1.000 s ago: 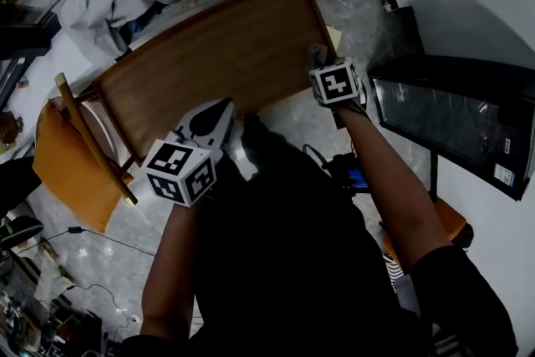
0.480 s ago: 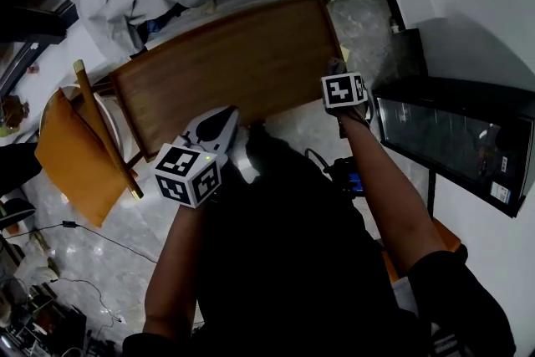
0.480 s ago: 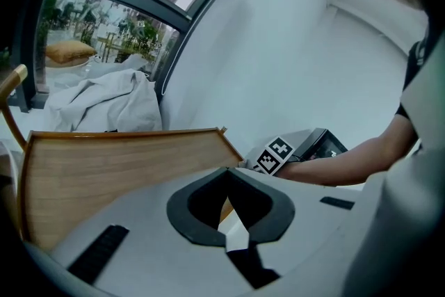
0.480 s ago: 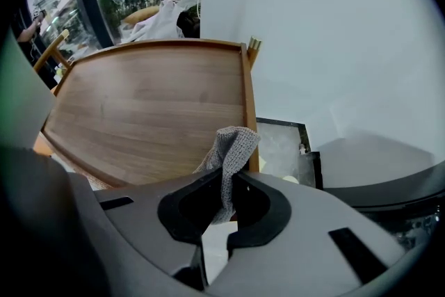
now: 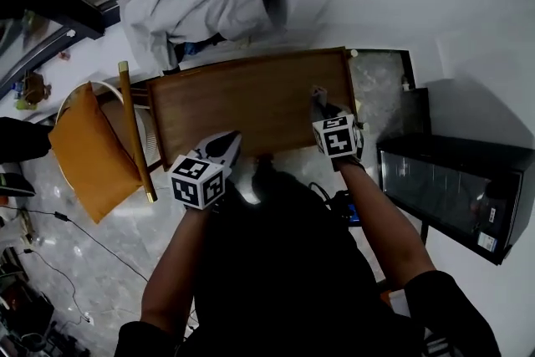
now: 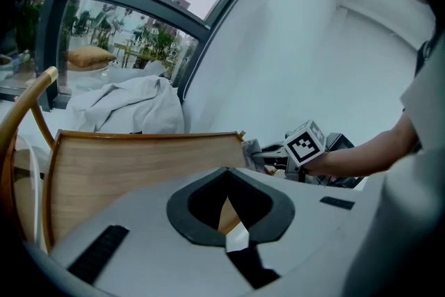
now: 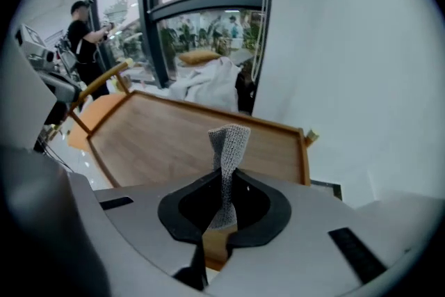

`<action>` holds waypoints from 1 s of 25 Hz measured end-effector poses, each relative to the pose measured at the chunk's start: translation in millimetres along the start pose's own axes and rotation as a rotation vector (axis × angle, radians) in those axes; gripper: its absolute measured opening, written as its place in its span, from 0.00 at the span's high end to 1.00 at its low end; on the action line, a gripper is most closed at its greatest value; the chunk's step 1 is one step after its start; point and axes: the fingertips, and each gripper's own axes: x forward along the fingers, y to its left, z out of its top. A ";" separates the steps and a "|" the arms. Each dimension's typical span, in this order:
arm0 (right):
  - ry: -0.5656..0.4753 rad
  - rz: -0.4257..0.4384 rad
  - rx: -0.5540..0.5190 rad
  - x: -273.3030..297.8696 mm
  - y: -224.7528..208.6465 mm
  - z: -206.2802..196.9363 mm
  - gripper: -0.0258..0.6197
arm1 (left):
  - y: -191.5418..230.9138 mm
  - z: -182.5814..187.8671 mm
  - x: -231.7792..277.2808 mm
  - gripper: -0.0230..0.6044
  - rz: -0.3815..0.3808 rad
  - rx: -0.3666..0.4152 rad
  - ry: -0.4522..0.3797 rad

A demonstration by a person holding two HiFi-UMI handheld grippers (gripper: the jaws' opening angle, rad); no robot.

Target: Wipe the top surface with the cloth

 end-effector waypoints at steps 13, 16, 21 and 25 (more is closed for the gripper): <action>-0.464 0.577 -0.038 -118.7 138.0 174.1 0.91 | -28.3 90.5 -51.0 0.94 -0.001 0.111 -0.218; -0.556 0.668 -0.033 -159.7 150.0 197.1 0.91 | -47.4 115.3 -74.6 0.94 -0.021 0.163 -0.277; -0.710 0.680 -0.063 -226.1 146.9 220.1 0.91 | -74.7 148.9 -118.2 0.94 -0.047 0.237 -0.362; -0.797 0.660 -0.118 -271.7 143.1 219.8 0.91 | -94.0 160.1 -154.3 0.94 -0.092 0.282 -0.408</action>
